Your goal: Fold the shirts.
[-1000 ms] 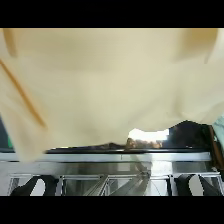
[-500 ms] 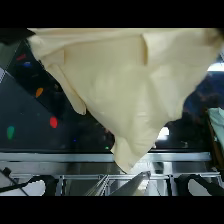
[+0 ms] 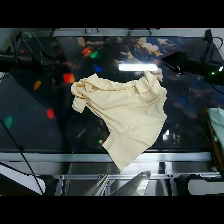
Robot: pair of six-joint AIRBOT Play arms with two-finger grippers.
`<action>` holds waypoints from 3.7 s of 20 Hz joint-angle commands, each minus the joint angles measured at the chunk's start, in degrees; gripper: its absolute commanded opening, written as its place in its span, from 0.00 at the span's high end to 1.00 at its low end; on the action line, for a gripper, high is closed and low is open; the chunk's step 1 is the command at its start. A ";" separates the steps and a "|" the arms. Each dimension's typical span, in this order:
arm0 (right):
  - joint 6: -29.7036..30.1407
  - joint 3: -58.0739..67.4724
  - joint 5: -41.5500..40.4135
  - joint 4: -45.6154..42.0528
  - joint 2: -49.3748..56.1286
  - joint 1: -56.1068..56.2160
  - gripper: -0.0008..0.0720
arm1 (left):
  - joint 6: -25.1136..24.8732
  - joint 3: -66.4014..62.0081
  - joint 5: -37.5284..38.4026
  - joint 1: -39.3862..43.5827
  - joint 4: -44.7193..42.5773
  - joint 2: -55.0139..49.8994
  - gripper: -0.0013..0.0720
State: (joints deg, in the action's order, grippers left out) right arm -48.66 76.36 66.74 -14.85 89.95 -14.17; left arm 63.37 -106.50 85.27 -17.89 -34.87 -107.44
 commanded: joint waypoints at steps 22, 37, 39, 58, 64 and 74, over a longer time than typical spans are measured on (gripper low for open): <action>-10.86 -42.42 14.51 -27.26 -9.33 -20.79 0.58 | 4.74 16.39 -1.07 14.03 -16.57 -5.95 0.95; -13.77 -50.14 -11.19 -5.18 -9.22 6.97 0.96 | 3.98 14.51 15.30 4.83 -0.57 -3.39 0.95; -5.55 -49.79 -4.55 2.99 -9.31 7.65 0.96 | 4.00 14.51 16.68 2.60 0.61 -0.70 0.95; -18.86 4.50 20.79 39.08 -46.45 -32.87 0.96 | -11.85 34.86 21.05 -37.35 89.05 59.82 0.95; -19.89 8.11 13.62 8.63 -43.89 -28.24 0.96 | -8.26 34.82 15.30 -41.48 62.93 55.45 0.95; -16.63 -1.31 -12.48 -19.32 -12.94 2.47 0.96 | -9.90 30.93 -27.06 -1.20 4.55 27.23 0.95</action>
State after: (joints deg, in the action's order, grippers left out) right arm -67.77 76.18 61.67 -29.23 66.61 -17.19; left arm 54.08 -73.01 70.70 -29.08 -15.29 -70.48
